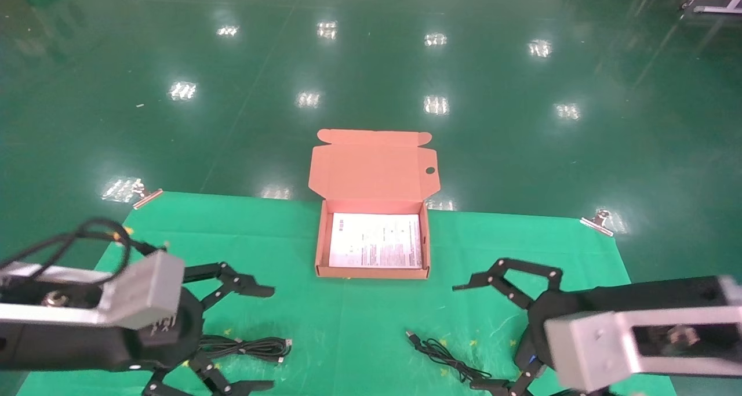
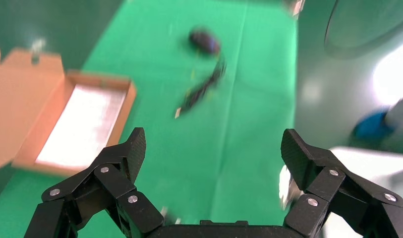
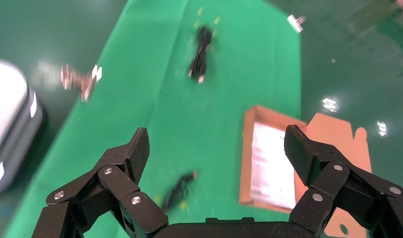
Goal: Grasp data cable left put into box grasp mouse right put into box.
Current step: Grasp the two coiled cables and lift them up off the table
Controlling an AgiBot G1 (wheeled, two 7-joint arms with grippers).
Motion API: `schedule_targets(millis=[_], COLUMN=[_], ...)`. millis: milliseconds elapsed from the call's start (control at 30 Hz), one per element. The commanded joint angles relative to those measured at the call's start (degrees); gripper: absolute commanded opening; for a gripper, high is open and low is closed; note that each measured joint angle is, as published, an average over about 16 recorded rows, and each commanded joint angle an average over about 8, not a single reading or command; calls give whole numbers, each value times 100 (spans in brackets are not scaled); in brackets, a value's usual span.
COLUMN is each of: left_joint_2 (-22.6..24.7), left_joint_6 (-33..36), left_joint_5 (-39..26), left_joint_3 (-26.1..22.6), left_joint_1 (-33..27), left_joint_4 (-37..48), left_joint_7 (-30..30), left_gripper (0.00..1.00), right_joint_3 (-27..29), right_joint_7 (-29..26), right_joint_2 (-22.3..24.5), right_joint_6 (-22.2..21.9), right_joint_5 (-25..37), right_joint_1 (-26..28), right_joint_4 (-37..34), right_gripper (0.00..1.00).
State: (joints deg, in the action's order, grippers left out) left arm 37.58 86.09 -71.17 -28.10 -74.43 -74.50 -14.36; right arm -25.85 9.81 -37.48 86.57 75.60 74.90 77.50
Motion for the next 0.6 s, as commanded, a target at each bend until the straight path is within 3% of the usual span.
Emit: schedule_targets(millis=[33,267,600], left_joint_2=[58,380,872], left_joint_6=[19,-149,-737], left_joint_5=[-376,-1623,-3127], left_joint_3=[-148,-631,-1172], left_joint_1=[-160,-389,-290], left_joint_4=[-34,-66,119], left_joint_7=[-15,29,-86], left_gripper=[100,100,100], right_joint_3=[-146,-600,-1120], right_joint_7=[276,722,506], right_joint_2=[-75,-449,-970], right_joint_6=[-8,-296,-1021], right_joint_5=[370,1421,2809], right_joint_1=[128,167,-215], right_joint_4=[20,20,-40], right_gripper=[100,100,100])
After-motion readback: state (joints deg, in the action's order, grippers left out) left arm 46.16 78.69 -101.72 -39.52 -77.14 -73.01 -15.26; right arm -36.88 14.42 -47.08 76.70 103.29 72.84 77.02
